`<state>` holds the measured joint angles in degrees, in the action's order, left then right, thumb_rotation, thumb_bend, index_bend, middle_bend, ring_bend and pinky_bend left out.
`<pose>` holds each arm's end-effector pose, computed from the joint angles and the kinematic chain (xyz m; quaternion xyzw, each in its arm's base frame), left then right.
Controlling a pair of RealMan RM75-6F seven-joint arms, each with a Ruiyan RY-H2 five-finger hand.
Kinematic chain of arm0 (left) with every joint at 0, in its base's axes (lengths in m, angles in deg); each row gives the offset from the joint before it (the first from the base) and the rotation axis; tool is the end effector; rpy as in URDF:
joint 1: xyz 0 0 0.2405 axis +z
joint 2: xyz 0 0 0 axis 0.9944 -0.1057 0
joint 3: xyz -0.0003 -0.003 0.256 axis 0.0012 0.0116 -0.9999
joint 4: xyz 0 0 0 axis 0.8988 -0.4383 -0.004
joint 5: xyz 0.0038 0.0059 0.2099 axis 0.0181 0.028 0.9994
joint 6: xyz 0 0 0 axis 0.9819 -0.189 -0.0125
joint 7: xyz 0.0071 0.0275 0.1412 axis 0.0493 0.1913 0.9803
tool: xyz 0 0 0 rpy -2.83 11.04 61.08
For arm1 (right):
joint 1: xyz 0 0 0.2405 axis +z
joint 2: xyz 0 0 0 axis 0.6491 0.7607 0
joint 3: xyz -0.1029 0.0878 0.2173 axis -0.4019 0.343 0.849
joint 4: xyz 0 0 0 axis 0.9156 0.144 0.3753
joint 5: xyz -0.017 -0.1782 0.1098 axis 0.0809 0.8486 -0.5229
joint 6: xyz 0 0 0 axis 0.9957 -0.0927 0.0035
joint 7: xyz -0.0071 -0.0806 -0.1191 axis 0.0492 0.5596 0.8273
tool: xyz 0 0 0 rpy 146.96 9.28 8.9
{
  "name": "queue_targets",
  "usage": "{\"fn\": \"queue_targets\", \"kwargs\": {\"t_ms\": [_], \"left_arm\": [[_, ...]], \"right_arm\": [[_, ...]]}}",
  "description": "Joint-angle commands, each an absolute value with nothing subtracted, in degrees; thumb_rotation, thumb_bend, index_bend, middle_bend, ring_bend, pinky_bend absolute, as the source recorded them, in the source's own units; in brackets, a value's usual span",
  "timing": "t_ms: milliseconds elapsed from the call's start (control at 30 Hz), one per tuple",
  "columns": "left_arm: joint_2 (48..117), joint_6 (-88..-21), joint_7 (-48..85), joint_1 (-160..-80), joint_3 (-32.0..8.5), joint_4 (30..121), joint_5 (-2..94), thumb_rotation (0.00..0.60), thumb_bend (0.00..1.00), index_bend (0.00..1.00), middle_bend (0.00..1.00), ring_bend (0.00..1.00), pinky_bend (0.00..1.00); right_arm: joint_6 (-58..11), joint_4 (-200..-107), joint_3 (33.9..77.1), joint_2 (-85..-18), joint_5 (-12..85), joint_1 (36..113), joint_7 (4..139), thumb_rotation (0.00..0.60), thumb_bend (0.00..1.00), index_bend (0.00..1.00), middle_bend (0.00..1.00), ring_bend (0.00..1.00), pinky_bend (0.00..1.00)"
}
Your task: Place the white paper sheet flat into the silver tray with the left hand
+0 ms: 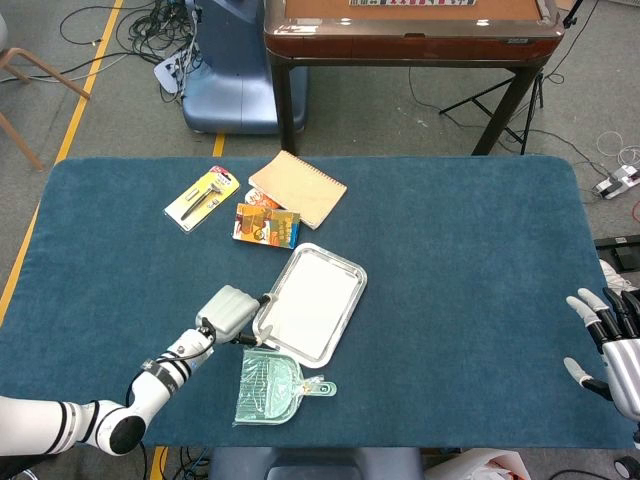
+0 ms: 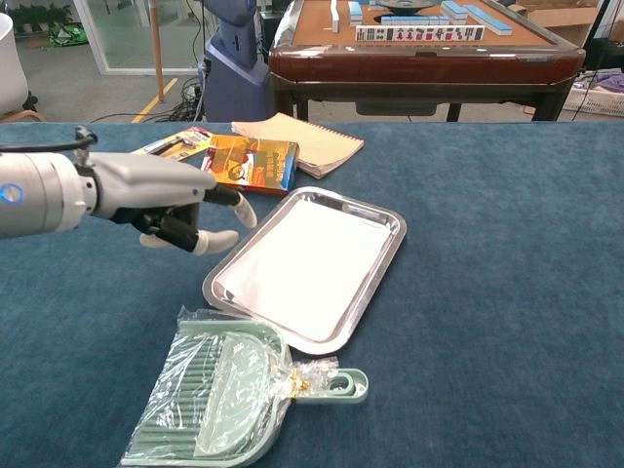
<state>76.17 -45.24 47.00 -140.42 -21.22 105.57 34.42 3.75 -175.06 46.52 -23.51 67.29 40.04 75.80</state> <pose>-0.1115 0.3181 0.0040 -0.8244 -0.3384 -0.2755 0.3605 -0.3030 -0.1459 0.2030 0.6255 -0.3235 0.3650 0.6089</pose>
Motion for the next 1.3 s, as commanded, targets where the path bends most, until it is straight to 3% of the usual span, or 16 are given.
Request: {"fn": "queue_targets", "kwargs": {"t_ms": [33, 167, 467, 633, 933, 1300], "left_arm": [[74.1, -49.0, 43.1, -136.6, -20.3, 105.2, 37.4, 0.315, 0.39, 0.17, 0.77, 0.74, 0.95], [72.2, -53.5, 40.1, -132.7, -19.9, 104.8, 39.5, 0.362, 0.39, 0.17, 0.65, 0.59, 0.85], [68.8, -64.8, 34.0, -122.0, -21.3, 104.3, 46.6, 0.371, 0.36, 0.18, 0.4, 0.38, 0.5], [67.5, -71.8, 31.3, -115.3, -22.4, 104.3, 49.7, 0.388, 0.36, 0.18, 0.32, 0.3, 0.37], [65.6, -81.5, 28.6, -105.4, -24.5, 104.4, 56.7, 0.389, 0.36, 0.18, 0.28, 0.26, 0.26], [64.9, -87.5, 31.3, -97.8, -25.9, 106.0, 64.4, 0.398, 0.35, 0.18, 0.27, 0.25, 0.24]], "right_arm": [[3.4, -175.2, 46.5, -23.4, 67.4, 40.3, 76.2, 0.6, 0.2, 0.16, 0.14, 0.01, 0.07], [2.4, -175.5, 46.4, -23.1, 67.4, 40.8, 76.6, 0.6, 0.2, 0.16, 0.14, 0.01, 0.07], [-0.5, -176.0, 46.2, -22.6, 67.7, 42.5, 76.2, 0.6, 0.2, 0.16, 0.14, 0.01, 0.07], [-1.4, -176.3, 46.0, -21.9, 68.5, 43.4, 75.2, 0.6, 0.2, 0.16, 0.14, 0.01, 0.07], [-3.9, -176.3, 45.8, -21.4, 68.7, 45.0, 74.9, 0.6, 0.2, 0.16, 0.14, 0.01, 0.07], [-2.7, -175.7, 46.4, -23.3, 69.1, 45.5, 75.9, 0.6, 0.2, 0.16, 0.14, 0.01, 0.07]]}}
